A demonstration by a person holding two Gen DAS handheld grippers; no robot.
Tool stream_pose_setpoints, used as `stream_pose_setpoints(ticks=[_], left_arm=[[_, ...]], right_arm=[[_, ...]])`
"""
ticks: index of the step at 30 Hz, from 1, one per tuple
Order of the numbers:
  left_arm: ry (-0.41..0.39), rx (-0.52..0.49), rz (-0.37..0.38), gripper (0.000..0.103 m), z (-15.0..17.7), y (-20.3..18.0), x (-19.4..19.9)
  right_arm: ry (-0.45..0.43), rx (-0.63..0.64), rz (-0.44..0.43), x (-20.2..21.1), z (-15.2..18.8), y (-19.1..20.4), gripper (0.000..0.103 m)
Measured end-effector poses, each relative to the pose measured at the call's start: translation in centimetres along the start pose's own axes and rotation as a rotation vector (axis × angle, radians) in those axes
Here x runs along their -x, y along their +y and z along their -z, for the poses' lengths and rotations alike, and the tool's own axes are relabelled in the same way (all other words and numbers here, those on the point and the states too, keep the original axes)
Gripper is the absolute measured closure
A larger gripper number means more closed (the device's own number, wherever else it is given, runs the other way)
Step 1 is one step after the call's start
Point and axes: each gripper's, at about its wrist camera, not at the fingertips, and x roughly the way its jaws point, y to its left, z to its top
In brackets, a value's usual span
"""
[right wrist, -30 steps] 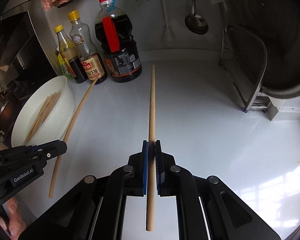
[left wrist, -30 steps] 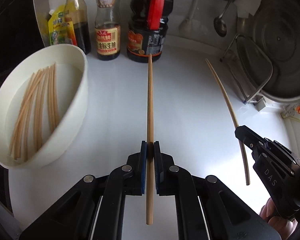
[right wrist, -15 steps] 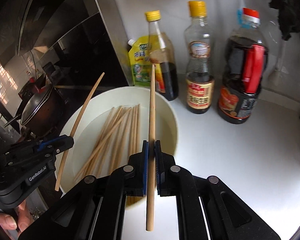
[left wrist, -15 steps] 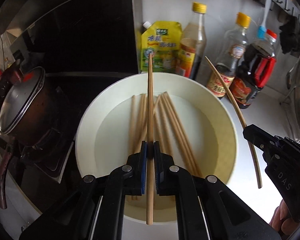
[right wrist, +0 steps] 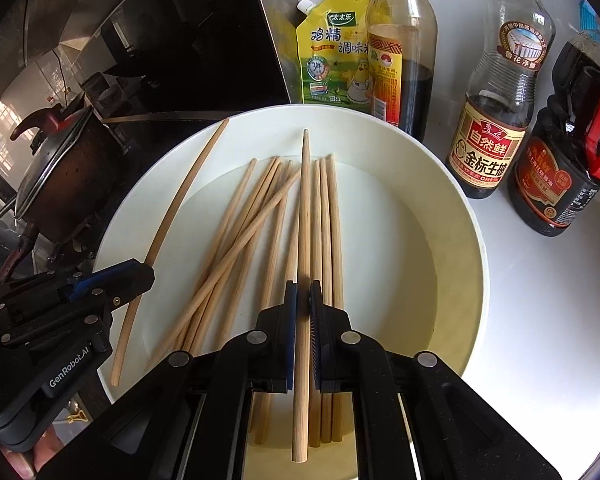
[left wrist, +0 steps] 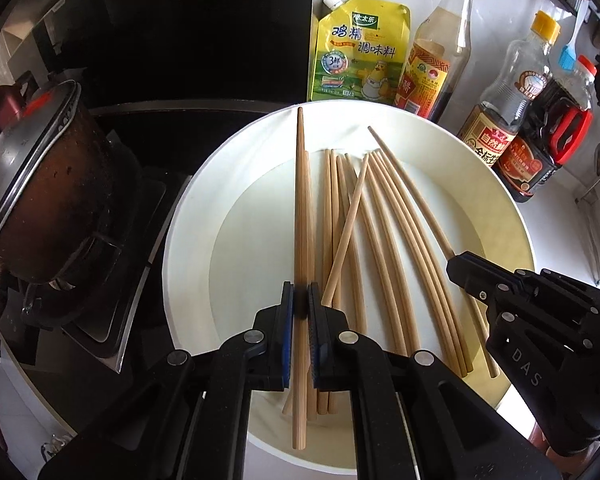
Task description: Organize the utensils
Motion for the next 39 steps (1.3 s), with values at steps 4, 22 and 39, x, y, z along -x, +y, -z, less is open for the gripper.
stream_pose_setpoints(ticks=[4,22,39], left_arm=[[0.019,-0.014,0.005,0.095,0.0,-0.1,-0.5],[-0.038,0.093,-0.079,0.016,0.4,1.9,3.7],[-0.093,0.112,-0.106,0.012,2.0,0.1,7.6]], right_arm=[[0.012,-0.008,0.01,-0.4,0.1,-0.2,0.097],[-0.074,-0.043,0.024,5.4,0.8,-1.3,0.07],[-0.082,-0.036,0.023,8.8,3.6,-1.5,0.048]])
